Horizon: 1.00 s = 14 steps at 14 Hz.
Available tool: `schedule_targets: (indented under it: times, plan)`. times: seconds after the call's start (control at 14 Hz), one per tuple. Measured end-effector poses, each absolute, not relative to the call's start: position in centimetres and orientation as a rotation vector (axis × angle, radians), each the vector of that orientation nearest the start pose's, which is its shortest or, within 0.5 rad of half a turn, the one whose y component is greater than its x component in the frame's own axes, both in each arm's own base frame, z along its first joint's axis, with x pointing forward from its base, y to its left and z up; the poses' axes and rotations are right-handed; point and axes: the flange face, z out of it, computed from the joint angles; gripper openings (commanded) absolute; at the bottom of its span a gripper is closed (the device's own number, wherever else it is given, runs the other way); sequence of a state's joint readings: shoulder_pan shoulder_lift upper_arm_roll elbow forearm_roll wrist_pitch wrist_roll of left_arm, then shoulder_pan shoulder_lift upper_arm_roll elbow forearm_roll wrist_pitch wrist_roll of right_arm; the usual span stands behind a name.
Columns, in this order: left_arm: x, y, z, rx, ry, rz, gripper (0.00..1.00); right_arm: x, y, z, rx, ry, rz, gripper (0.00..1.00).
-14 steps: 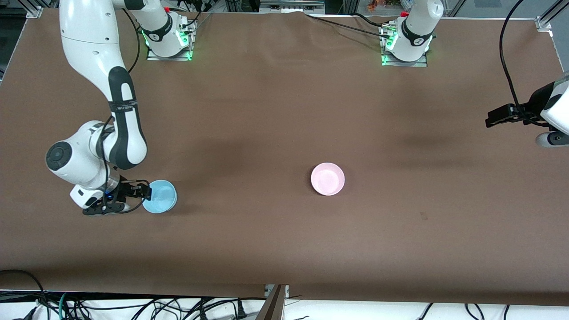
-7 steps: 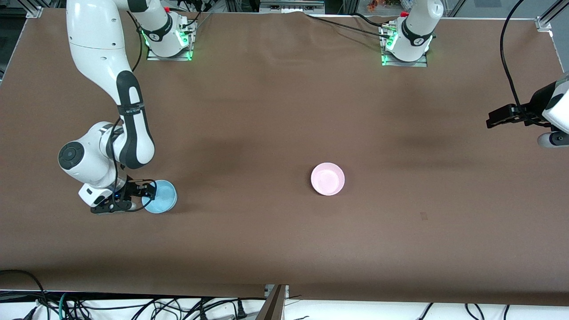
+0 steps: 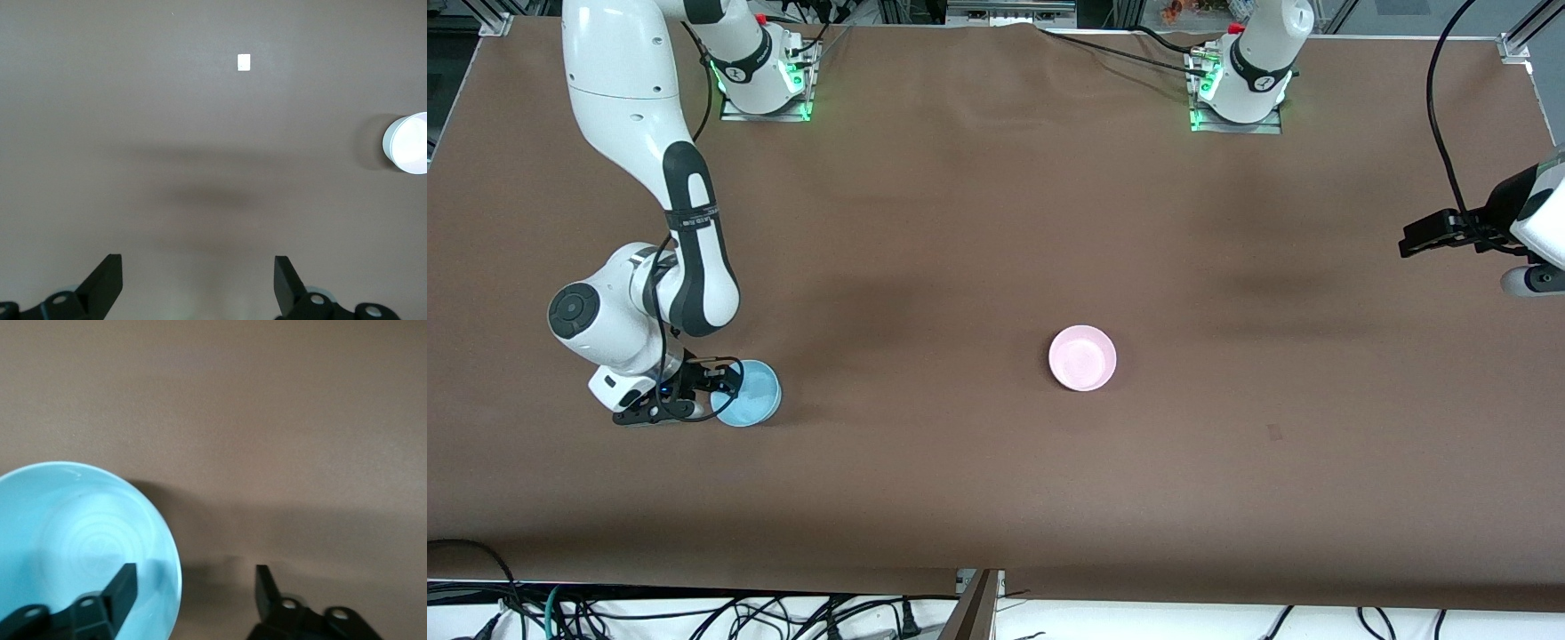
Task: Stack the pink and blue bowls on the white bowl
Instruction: 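Lower the right gripper and grasp the light blue bowl's rim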
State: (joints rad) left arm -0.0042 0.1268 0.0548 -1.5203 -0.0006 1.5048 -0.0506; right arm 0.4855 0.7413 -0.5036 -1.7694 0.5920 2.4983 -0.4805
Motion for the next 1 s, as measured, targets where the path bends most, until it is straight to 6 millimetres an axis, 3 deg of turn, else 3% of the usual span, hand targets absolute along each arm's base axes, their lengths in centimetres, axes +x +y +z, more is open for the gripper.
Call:
schedule_targets:
  times: [0.07, 0.14, 0.36, 0.72, 1.0]
  plan:
    - [58.2, 2.8, 57.1, -3.123, -0.158, 0.222, 1.00, 66.5, 1.6, 19.2, -3.111, -0.210, -0.201, 0.10]
    - [58.2, 2.7, 57.1, -3.123, -0.158, 0.222, 1.00, 66.5, 1.8, 19.1, -3.111, -0.213, -0.199, 0.00]
    - [58.2, 2.7, 57.1, -3.123, -0.158, 0.222, 1.00, 66.5, 2.4, 19.2, -3.108, -0.160, -0.206, 0.00]
    - [58.2, 2.7, 57.1, -3.123, -0.158, 0.221, 1.00, 66.8, 4.2, 21.1, -3.083, -0.125, -0.228, 0.00]
    - [58.2, 2.7, 57.1, -3.123, -0.158, 0.221, 1.00, 67.6, 4.5, 24.5, -3.045, -0.143, -0.168, 0.00]
